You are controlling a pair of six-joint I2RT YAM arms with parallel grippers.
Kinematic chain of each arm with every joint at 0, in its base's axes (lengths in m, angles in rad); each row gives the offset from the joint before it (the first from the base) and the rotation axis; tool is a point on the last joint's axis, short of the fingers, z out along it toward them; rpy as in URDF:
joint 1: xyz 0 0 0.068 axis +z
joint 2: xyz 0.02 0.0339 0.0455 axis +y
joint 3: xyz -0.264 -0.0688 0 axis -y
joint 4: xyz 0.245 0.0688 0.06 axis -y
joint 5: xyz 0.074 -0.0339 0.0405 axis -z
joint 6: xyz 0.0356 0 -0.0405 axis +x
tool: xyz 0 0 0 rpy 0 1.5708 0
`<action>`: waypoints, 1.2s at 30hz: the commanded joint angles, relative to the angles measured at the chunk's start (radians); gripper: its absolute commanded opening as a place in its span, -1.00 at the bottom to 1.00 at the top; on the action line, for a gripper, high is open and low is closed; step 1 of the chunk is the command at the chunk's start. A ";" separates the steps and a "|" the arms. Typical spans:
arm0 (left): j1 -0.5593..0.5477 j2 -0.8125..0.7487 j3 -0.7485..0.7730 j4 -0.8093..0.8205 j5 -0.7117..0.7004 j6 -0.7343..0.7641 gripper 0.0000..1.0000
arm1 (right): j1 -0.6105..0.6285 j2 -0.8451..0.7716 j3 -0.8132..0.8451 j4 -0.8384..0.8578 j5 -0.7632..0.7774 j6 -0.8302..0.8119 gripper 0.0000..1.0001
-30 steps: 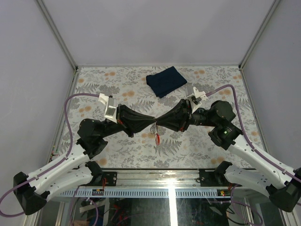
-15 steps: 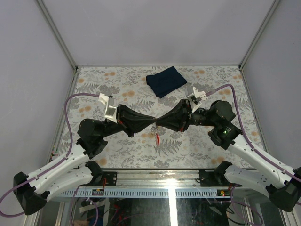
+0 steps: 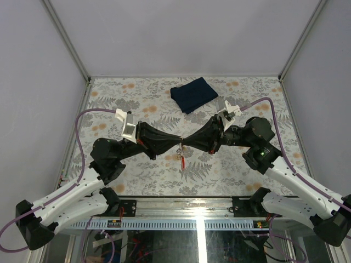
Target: Put the keys on the keyring
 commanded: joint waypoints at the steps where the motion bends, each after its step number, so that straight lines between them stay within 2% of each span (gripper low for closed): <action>1: 0.005 -0.003 0.036 0.031 0.000 0.020 -1.00 | -0.004 0.002 0.046 0.058 -0.023 0.005 -1.00; 8: 0.005 -0.027 0.063 -0.074 0.000 0.078 -0.69 | -0.002 -0.018 0.164 -0.273 -0.002 -0.185 -1.00; 13: 0.005 -0.054 0.094 -0.193 -0.012 0.141 -0.56 | -0.004 0.014 0.313 -0.654 0.043 -0.372 -1.00; 17: 0.005 -0.054 0.148 -0.338 -0.009 0.212 -0.43 | -0.003 0.065 0.453 -0.939 0.088 -0.514 -1.00; 22: 0.005 -0.022 0.230 -0.529 0.010 0.307 -0.32 | -0.002 0.140 0.618 -1.218 0.190 -0.615 -1.00; 31: 0.005 -0.022 0.241 -0.612 -0.009 0.349 -0.26 | 0.002 0.244 0.733 -1.434 0.342 -0.659 -1.00; 36: 0.004 -0.031 0.235 -0.654 -0.026 0.361 -0.25 | 0.069 0.308 0.798 -1.503 0.488 -0.679 -1.00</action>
